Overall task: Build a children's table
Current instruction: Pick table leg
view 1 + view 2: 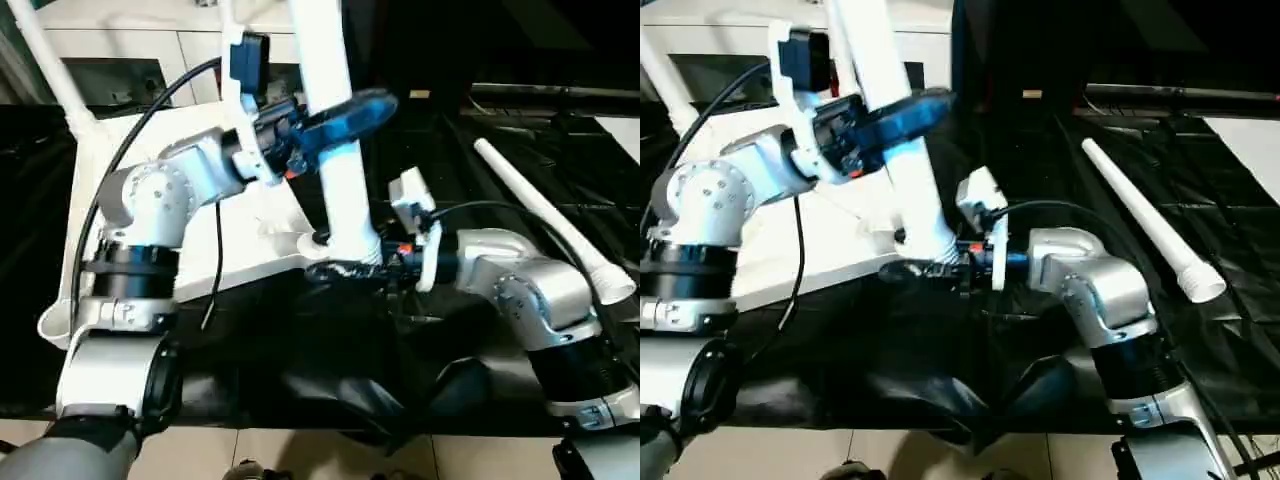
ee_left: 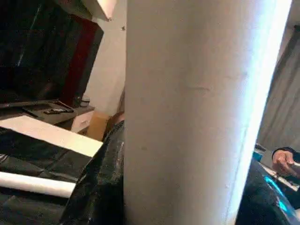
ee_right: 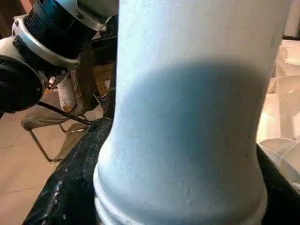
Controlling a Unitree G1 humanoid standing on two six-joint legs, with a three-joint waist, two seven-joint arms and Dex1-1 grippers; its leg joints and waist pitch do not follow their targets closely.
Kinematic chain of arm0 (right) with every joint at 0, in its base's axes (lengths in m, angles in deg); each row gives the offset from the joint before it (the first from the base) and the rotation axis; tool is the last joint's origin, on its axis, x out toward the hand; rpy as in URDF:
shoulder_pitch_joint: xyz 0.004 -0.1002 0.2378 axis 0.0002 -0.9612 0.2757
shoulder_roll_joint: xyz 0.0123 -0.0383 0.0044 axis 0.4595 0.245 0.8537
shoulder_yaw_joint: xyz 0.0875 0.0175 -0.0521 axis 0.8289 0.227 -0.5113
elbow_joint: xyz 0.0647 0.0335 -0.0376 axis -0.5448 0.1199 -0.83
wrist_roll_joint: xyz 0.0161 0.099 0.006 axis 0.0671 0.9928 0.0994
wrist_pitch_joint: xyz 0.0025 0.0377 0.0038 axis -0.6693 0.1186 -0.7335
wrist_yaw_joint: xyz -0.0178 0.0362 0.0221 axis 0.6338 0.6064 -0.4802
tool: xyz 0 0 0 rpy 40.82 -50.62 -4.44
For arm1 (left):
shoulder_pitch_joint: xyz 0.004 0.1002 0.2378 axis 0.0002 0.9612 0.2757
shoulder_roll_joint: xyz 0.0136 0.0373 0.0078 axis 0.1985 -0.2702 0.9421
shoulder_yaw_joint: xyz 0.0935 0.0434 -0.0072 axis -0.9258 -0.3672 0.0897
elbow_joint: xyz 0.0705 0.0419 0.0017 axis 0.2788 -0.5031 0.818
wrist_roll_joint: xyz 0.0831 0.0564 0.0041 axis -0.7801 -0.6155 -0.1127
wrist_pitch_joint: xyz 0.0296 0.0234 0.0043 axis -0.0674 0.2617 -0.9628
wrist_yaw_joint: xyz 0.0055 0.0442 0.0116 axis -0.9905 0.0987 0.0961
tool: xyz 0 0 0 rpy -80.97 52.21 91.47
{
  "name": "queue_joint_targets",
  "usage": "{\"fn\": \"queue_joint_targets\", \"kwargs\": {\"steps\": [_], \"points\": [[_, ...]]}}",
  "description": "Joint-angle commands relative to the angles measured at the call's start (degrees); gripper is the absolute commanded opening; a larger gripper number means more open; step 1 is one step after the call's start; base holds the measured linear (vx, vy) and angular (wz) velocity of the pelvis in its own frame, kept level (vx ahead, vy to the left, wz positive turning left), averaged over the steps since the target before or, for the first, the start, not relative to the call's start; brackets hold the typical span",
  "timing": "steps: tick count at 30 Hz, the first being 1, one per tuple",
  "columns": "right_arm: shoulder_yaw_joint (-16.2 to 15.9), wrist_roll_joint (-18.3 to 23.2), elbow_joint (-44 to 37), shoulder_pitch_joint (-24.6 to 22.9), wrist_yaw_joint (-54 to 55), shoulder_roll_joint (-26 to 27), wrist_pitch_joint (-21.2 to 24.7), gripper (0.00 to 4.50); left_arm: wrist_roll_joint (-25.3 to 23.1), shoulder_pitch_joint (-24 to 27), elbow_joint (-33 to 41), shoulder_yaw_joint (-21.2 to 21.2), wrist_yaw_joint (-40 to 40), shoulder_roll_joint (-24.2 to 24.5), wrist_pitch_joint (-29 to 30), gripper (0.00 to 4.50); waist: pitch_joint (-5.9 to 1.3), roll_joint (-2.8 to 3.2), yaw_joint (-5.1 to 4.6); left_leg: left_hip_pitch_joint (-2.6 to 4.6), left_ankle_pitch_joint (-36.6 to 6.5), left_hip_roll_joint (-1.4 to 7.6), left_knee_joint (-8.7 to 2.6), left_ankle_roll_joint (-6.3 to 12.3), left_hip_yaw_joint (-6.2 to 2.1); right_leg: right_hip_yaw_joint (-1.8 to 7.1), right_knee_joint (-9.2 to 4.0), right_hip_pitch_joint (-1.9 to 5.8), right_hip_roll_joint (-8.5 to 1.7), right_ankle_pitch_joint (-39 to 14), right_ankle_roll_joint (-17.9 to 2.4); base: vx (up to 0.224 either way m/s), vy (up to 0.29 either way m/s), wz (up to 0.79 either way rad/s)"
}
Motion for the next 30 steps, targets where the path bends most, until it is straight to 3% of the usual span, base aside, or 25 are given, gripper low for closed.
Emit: {"fn": "queue_joint_targets", "kwargs": {"steps": [1,2,6,8,12,16,20,23,28,30], "points": [[-1.73,-1.28,-1.66,0.48,-0.2,0.37,-3.15,2.72,-1.62,-1.8,-1.71,2.44,4.31,0.21,-1.7,1.89,-4.84,0.08,0.16,0.84,-9.63,1.95,-4.04,1.07,-0.71,2.33,-3.92,3.51,-3.39,-12.02,-13.44,0.0,0.0,0.0],[-1.16,-1.04,-0.94,0.81,0.57,0.84,-2.48,3.28,-1.76,-2.12,-1.82,2.64,5.31,-0.04,-1.56,1.88,-4.79,-0.17,0.05,0.89,-10.01,2.01,-4.11,1.02,-0.7,2.33,-3.97,3.49,-3.37,-12.53,-13.45,0.0,0.0,0.0],[0.61,0.61,0.09,1.93,1.82,1.84,0.21,3.62,-3.07,-2.94,-2.72,2.32,7.92,-0.56,-2.71,1.86,-4.71,-0.17,0.15,1.07,-10.95,1.87,-4.07,0.66,-0.72,2.28,-4.31,3.42,-3.4,-15.58,-12.41,0.0,0.0,0.0],[0.29,0.24,-0.28,2.17,1.37,1.35,0.11,3.85,-4.21,-3.3,-3.32,1.76,8.56,-0.39,-3.54,1.85,-4.74,-0.17,0.17,0.97,-10.22,2.03,-4.13,0.66,-0.77,2.34,-4.19,3.44,-3.39,-14.4,-12.35,0.0,0.0,0.0],[1.52,0.25,0.09,2.94,2.16,1.18,0.07,3.91,-5.53,-3.85,-4.4,1.18,9.75,-0.12,-3.23,1.85,-4.88,-0.26,0.28,0.88,-8.7,1.9,-3.95,1.37,-0.62,2.35,-3.91,3.45,-3.38,-11.92,-13.03,0.0,0.0,0.0],[6.23,3.93,0.69,4.46,2.65,1.07,2.06,3.91,-6.79,-3.44,-4.65,0.62,10.79,-0.09,-4.29,1.85,-4.84,-0.34,0.33,0.89,-8.89,1.99,-3.97,1.51,-0.64,2.36,-3.95,3.54,-3.5,-12.53,-13.19,0.0,0.0,0.0],[10.81,6.56,3.37,6.78,5.21,1.28,3.62,3.91,-7.09,-3.21,-5.07,0.72,11.32,-0.02,-4.61,1.85,-4.79,-0.46,0.22,0.9,-8.71,1.88,-3.92,1.42,-0.62,2.36,-4.12,3.49,-3.46,-14.33,-11.96,0.0,0.0,0.0],[13.64,7.31,6.47,8.69,8.86,2.13,4.81,3.91,-7.09,-3.15,-4.99,0.75,11.25,-0.06,-4.67,1.85,-4.97,-0.25,0.14,0.93,-7.55,1.9,-3.9,1.39,-0.59,2.28,-3.93,3.33,-3.38,-12.0,-13.05,0.0,0.0,0.0],[13.91,6.68,7.19,9.01,9.28,2.1,4.89,3.91,-7.1,-3.2,-4.89,0.6,11.49,-0.27,-4.73,1.85,-5.05,-0.29,0.2,0.9,-7.37,1.88,-3.84,1.38,-0.53,2.25,-3.75,3.53,-3.4,-10.41,-13.65,0.0,0.0,0.0],[12.59,5.8,6.56,8.58,7.77,1.2,5.16,3.91,-7.59,-3.3,-5.03,0.61,11.37,-0.59,-4.96,1.85,-4.97,-0.16,0.29,0.88,-7.67,1.88,-3.85,1.45,-0.55,2.24,-3.78,3.55,-3.42,-10.64,-13.67,0.0,0.0,0.0]]}}
